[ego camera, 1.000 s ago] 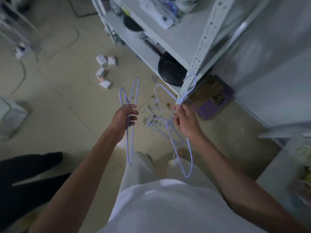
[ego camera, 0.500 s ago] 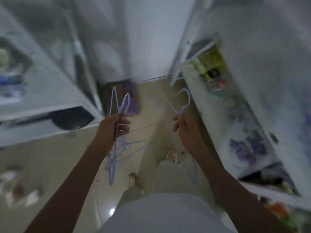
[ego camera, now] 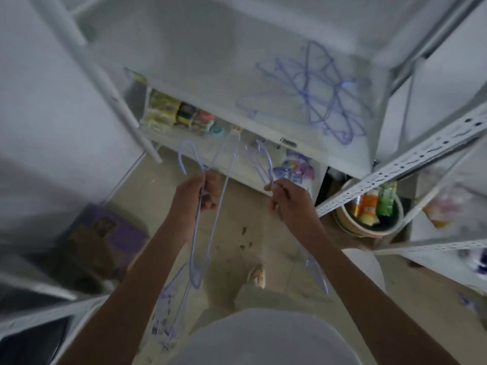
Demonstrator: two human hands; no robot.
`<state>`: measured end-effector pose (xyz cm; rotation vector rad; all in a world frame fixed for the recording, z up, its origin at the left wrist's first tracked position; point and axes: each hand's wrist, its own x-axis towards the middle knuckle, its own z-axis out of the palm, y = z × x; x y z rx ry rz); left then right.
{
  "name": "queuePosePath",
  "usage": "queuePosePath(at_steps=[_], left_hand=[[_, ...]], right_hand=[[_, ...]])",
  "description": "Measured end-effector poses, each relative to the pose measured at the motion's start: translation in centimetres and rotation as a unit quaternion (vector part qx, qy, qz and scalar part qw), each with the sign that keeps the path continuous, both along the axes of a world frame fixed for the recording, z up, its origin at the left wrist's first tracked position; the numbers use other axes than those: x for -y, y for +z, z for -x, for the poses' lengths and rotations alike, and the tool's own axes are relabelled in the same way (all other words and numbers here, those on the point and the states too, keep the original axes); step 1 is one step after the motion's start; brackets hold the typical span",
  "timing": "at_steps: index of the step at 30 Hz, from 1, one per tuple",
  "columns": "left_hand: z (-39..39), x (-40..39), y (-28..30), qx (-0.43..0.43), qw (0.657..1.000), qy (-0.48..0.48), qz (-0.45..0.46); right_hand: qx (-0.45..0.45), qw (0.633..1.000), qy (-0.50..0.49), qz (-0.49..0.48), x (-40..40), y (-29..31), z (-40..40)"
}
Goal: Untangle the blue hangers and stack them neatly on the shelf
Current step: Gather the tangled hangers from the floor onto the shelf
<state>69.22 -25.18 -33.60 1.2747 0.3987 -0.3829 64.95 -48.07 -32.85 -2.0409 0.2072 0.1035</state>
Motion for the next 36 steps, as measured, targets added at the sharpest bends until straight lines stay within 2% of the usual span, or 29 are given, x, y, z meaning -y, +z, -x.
queuePosePath(at_steps=[6, 11, 14, 15, 17, 19, 21, 23, 25, 26, 31, 33, 36], left_hand=[[-6.4, 7.6, 1.6, 0.083, 0.992, -0.092, -0.029], [-13.5, 11.2, 4.2, 0.134, 0.977, -0.165, -0.005], [-19.1, 12.7, 4.9, 0.202, 0.958, -0.191, -0.062], [-21.1, 13.3, 5.1, 0.226, 0.949, -0.198, -0.097], [-24.7, 14.4, 5.3, 0.271, 0.926, -0.21, -0.159], [-27.6, 15.6, 5.0, 0.304, 0.905, -0.225, -0.195], [-30.0, 17.4, 4.3, 0.334, 0.877, -0.239, -0.25], [-31.8, 19.2, 2.9, 0.362, 0.839, -0.253, -0.318], [-33.4, 20.8, 1.8, 0.389, 0.796, -0.268, -0.379], [-34.3, 21.6, 1.5, 0.405, 0.772, -0.275, -0.406], [-39.9, 25.9, 1.0, 0.465, 0.675, -0.285, -0.497], [-41.4, 28.0, 1.4, 0.479, 0.639, -0.319, -0.512], [-42.6, 30.8, 1.6, 0.47, 0.607, -0.373, -0.521]], right_hand=[[0.031, 0.998, -0.049, 0.022, 6.3, 0.5, -3.5], [0.064, 0.993, -0.085, 0.056, 10.3, 2.2, -8.3], [0.094, 0.982, -0.127, 0.107, 12.5, 2.2, -12.2], [0.104, 0.978, -0.157, 0.091, 13.2, 2.1, -13.4], [0.121, 0.964, -0.236, -0.018, 14.2, 1.6, -15.7], [0.127, 0.926, -0.329, -0.131, 15.0, 0.2, -17.9], [0.104, 0.874, -0.423, -0.216, 15.3, -1.5, -20.1], [0.057, 0.801, -0.505, -0.317, 15.7, -2.9, -22.3], [0.018, 0.732, -0.554, -0.396, 16.3, -3.5, -24.4], [0.01, 0.713, -0.567, -0.412, 16.6, -3.8, -25.6], [0.028, 0.672, -0.591, -0.445, 17.7, -4.7, -29.6], [0.015, 0.677, -0.593, -0.435, 18.8, -4.8, -30.2], [-0.019, 0.707, -0.564, -0.427, 20.5, -4.7, -30.8]])
